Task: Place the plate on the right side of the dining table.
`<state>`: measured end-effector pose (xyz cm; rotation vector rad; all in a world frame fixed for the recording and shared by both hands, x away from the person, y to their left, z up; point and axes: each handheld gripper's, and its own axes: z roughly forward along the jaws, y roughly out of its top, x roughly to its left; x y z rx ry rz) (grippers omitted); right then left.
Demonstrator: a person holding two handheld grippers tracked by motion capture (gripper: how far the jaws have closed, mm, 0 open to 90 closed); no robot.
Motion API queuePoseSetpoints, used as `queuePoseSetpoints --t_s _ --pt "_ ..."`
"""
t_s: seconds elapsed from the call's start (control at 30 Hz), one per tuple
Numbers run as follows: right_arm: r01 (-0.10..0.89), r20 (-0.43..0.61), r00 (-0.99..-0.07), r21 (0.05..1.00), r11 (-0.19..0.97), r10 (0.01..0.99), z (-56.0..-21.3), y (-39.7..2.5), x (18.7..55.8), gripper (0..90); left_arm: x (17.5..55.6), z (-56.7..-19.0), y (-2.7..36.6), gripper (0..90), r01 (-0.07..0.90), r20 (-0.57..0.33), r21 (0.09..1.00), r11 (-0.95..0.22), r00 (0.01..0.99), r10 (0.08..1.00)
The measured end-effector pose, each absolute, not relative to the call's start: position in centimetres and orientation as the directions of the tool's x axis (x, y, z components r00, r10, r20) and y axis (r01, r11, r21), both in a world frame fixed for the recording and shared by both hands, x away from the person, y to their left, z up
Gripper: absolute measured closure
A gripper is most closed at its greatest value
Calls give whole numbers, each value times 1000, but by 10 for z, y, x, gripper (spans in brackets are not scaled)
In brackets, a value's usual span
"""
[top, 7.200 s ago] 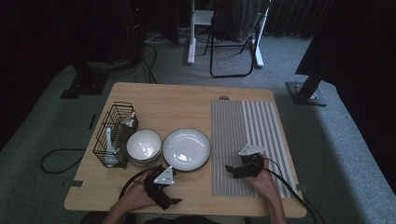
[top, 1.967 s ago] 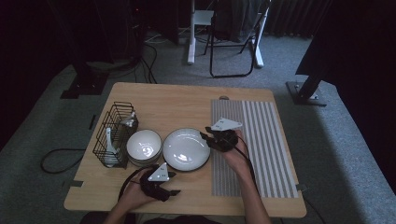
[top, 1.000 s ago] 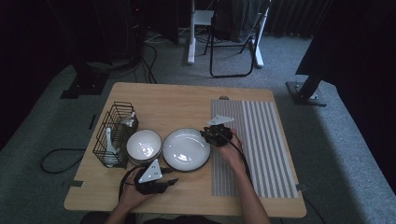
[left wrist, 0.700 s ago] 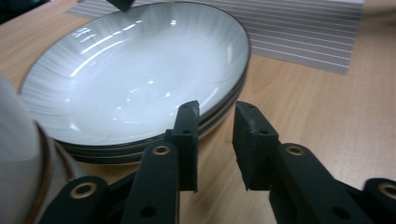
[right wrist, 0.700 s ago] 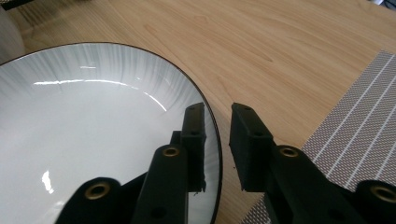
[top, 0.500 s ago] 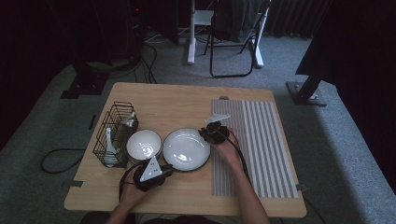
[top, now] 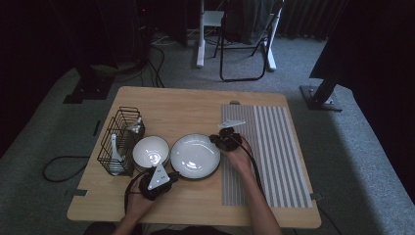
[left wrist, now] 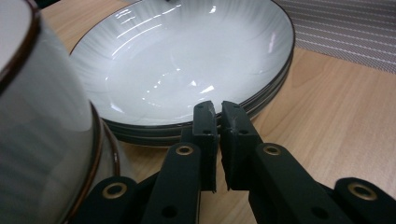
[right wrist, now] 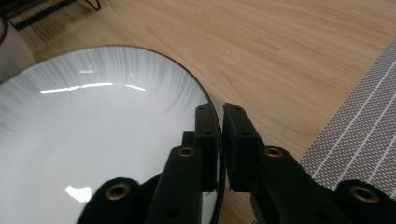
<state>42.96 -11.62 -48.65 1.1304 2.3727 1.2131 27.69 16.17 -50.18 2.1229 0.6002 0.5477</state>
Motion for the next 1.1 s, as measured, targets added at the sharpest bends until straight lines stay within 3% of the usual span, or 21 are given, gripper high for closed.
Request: queuePoseSetpoints --t_s 0.23,0.57,0.7,0.87,1.1 --pt "559 186 -650 774 298 737 -488 -124 430 866 277 -501 160 872 227 175 821 -524 774 609" --pt "557 201 -649 782 278 734 -483 -132 429 867 279 -500 155 875 233 177 826 -514 758 628" --pt "570 200 -646 768 292 736 -486 -130 432 808 279 -500 154 878 238 173 826 -511 756 631" --pt "573 196 -644 765 296 740 -487 -126 430 843 279 -500 153 878 246 165 829 -502 750 641" --pt "565 187 -639 773 290 746 -483 -134 425 854 278 -502 148 815 250 157 836 -489 744 650"
